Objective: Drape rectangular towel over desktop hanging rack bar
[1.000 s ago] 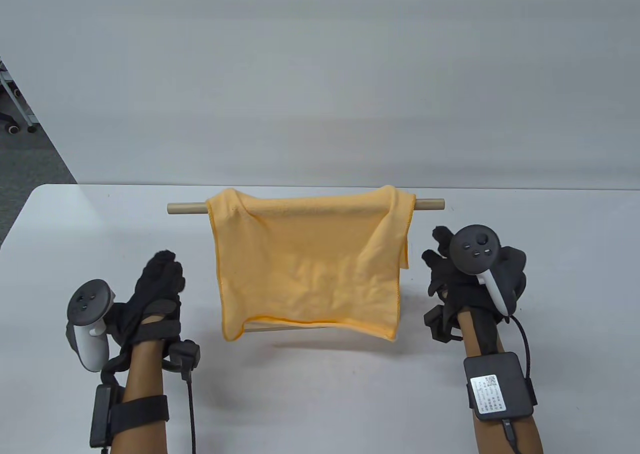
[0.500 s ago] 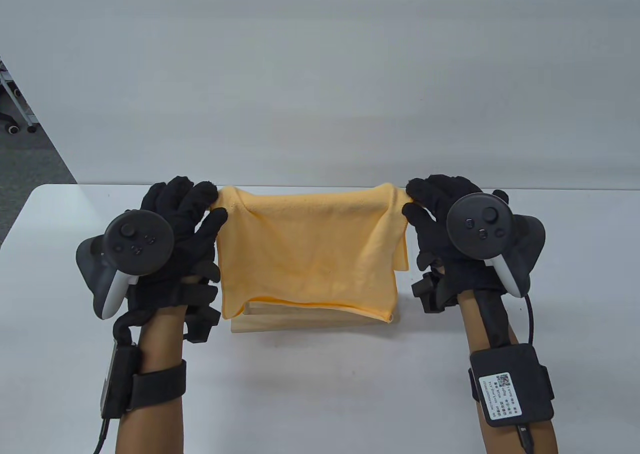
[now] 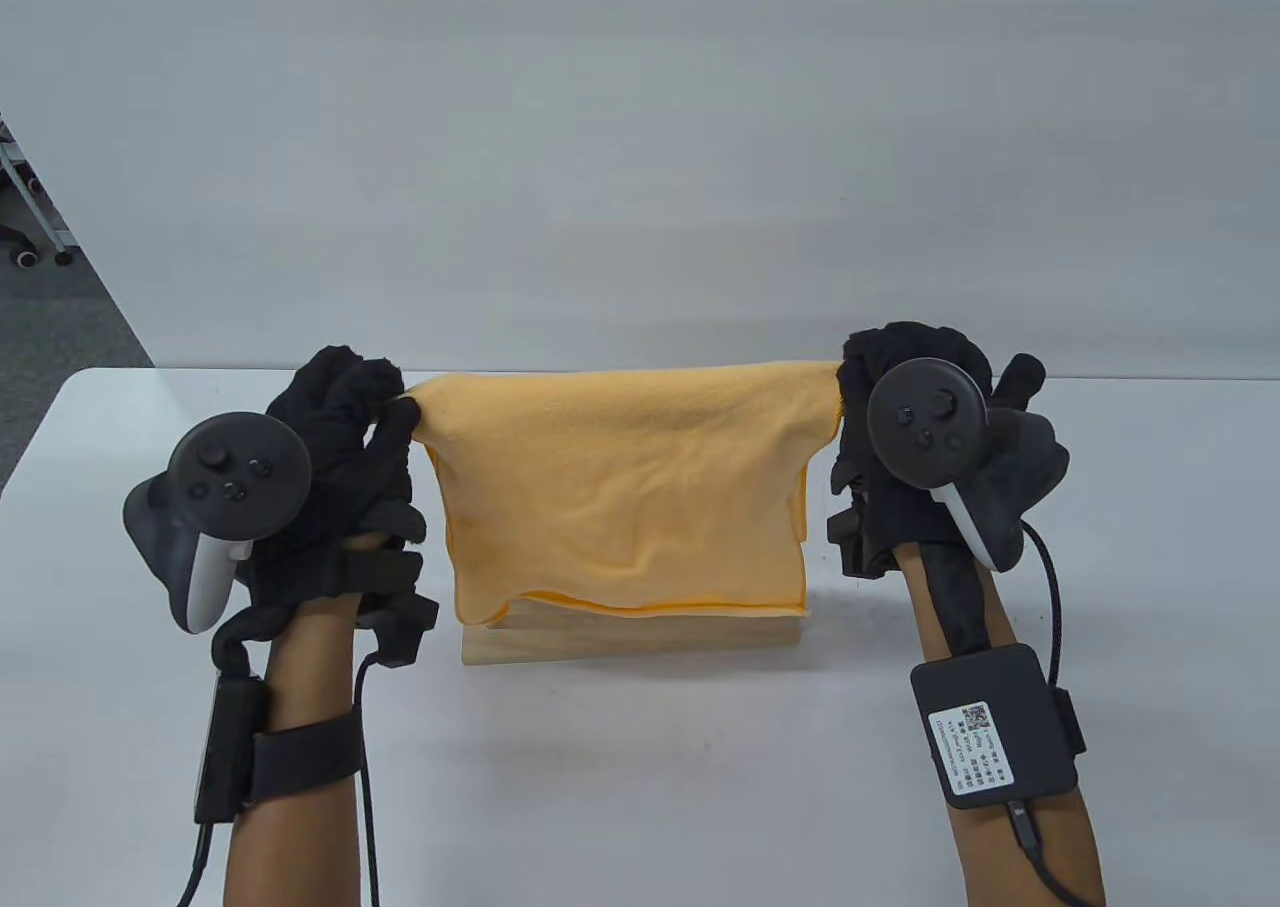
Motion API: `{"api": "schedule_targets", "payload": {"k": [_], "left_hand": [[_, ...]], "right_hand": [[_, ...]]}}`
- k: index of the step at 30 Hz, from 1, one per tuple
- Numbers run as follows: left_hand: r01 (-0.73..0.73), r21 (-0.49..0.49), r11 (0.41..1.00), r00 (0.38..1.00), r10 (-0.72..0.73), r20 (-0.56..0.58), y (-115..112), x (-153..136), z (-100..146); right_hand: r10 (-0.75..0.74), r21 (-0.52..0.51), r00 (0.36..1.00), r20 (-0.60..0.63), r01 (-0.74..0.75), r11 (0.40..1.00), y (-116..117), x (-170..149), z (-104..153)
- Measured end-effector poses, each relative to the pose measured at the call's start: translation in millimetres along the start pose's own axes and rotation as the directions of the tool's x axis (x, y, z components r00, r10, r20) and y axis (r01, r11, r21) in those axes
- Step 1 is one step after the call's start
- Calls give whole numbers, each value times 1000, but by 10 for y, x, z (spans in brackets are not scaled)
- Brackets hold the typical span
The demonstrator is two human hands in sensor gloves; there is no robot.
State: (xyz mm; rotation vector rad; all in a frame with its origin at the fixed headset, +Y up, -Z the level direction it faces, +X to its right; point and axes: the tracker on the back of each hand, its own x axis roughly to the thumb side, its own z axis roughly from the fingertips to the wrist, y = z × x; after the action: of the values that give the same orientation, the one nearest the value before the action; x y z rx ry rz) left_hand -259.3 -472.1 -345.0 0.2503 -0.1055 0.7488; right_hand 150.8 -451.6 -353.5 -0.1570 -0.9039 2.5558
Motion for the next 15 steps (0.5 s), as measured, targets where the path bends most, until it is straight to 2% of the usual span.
{"api": "schedule_targets", "payload": {"k": [2,3,4,6,7,8,11,12,14,15], "left_hand": [[-47,5,999,999,47,13,-7,1,-3],[-19,18,1000,1000,19,7,-10,10,-8],[13,16,1000,1000,-13,6,-11,18,-13],[113,35,993,993,-114,18,-15,54,-12],[111,64,992,993,-113,27,-17,67,-2],[84,108,991,995,-89,40,-14,85,5],[31,181,983,999,-36,26,11,110,16],[38,186,982,999,-42,16,20,109,12],[67,163,984,998,-65,-19,9,92,-3],[71,124,990,997,-66,-47,-10,79,-15]], "right_hand": [[-78,-5,996,46,78,997,-31,-17,4],[-129,30,989,77,127,991,-30,-19,0],[-152,72,984,97,145,987,-23,-17,-9],[-188,245,977,97,160,956,24,-3,-20],[-184,275,979,88,153,949,42,9,-21],[-156,264,983,100,125,956,61,25,-18],[-106,33,984,140,103,994,37,63,6],[-92,5,987,129,92,996,35,67,12],[-72,40,991,108,68,997,58,67,12],[-63,91,993,98,55,994,71,59,12]]}}
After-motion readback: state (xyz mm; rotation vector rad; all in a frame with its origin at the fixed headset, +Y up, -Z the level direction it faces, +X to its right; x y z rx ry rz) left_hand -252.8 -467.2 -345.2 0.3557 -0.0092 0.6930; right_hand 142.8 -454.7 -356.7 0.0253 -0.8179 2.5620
